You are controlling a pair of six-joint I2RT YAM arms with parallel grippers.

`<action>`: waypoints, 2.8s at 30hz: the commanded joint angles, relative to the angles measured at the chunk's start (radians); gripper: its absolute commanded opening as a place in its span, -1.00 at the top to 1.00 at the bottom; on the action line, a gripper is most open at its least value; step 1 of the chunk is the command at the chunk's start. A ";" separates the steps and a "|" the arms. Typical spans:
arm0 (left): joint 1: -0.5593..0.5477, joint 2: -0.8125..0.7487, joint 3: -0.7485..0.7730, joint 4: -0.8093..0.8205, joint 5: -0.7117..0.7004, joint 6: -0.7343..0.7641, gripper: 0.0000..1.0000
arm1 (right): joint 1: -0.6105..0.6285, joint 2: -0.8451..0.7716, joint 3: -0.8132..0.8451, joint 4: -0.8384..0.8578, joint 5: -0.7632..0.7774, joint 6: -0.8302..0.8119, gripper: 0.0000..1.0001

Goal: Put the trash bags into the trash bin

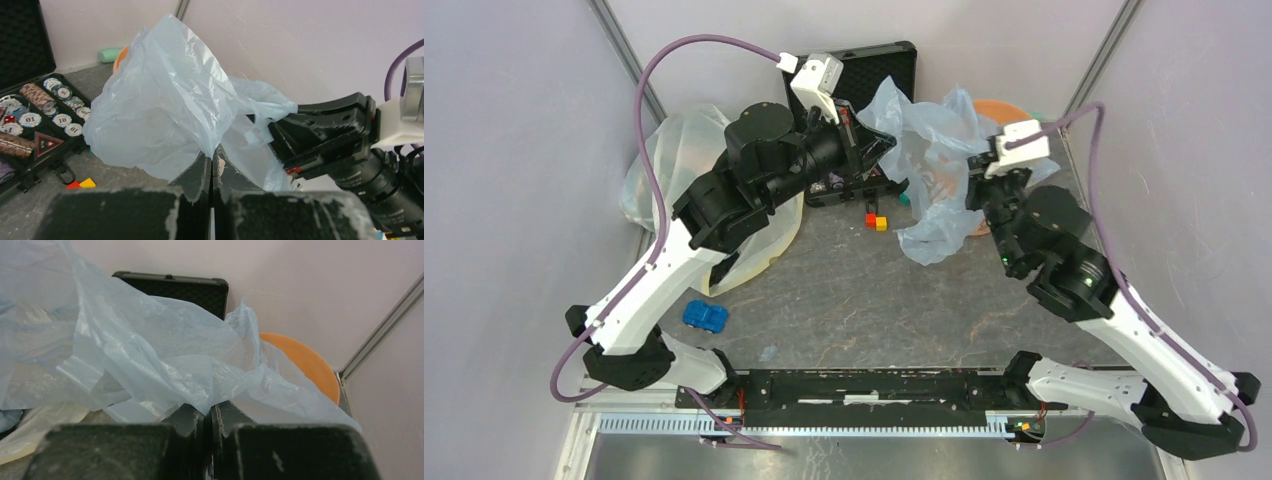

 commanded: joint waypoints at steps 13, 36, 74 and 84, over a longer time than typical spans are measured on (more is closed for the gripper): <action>0.127 0.057 -0.002 0.072 0.144 -0.071 0.96 | -0.001 0.040 0.203 -0.130 -0.287 -0.005 -0.96; 0.156 0.059 -0.018 0.107 0.210 -0.075 0.96 | -0.081 0.277 0.479 -0.311 0.051 -0.120 -0.85; 0.160 0.047 -0.071 0.123 0.231 -0.034 0.96 | -0.960 0.647 0.151 -0.089 -1.324 0.252 0.81; 0.163 0.068 -0.070 0.164 0.257 -0.044 0.96 | -0.972 0.731 0.331 -0.246 -1.048 0.159 1.00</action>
